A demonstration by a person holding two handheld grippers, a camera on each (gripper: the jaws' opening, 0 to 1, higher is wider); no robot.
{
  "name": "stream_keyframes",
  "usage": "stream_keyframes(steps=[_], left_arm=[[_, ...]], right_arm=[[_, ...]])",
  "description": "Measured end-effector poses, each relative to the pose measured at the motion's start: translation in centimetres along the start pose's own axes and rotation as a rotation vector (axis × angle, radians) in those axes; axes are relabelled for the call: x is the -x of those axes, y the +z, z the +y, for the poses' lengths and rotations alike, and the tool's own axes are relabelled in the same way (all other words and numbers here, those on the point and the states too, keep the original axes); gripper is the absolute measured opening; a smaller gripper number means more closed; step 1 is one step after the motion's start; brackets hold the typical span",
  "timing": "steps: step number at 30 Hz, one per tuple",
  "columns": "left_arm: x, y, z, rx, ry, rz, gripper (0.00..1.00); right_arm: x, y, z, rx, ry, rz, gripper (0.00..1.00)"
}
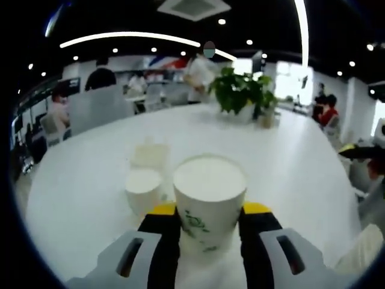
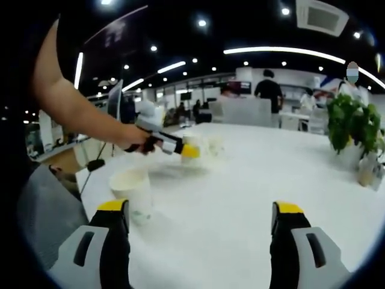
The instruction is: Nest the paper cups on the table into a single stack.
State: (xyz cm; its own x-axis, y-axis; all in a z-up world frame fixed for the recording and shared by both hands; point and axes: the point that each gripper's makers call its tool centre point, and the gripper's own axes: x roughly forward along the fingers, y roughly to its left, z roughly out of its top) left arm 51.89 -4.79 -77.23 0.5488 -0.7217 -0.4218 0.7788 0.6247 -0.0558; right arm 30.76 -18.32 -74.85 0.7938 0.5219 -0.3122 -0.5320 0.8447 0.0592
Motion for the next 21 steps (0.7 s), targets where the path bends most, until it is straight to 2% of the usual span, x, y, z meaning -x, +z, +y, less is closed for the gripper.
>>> stream_keyframes(steps=[8,16,21], left_arm=[[1.6,1.8,0.2,-0.017,-0.048,0.042,0.37],[3.4,5.2,0.5,-0.019,-0.063,0.003,0.37],[4.1,6.7,0.2,-0.033,-0.081,-0.003,0.37]], right_arm=[[0.0,0.0,0.4,0.012,0.015,0.000,0.97],[0.0,-0.1,0.8,0.030,0.027,0.004,0.97],[0.0,-0.1,1.0,0.042,0.032,0.005,0.96]])
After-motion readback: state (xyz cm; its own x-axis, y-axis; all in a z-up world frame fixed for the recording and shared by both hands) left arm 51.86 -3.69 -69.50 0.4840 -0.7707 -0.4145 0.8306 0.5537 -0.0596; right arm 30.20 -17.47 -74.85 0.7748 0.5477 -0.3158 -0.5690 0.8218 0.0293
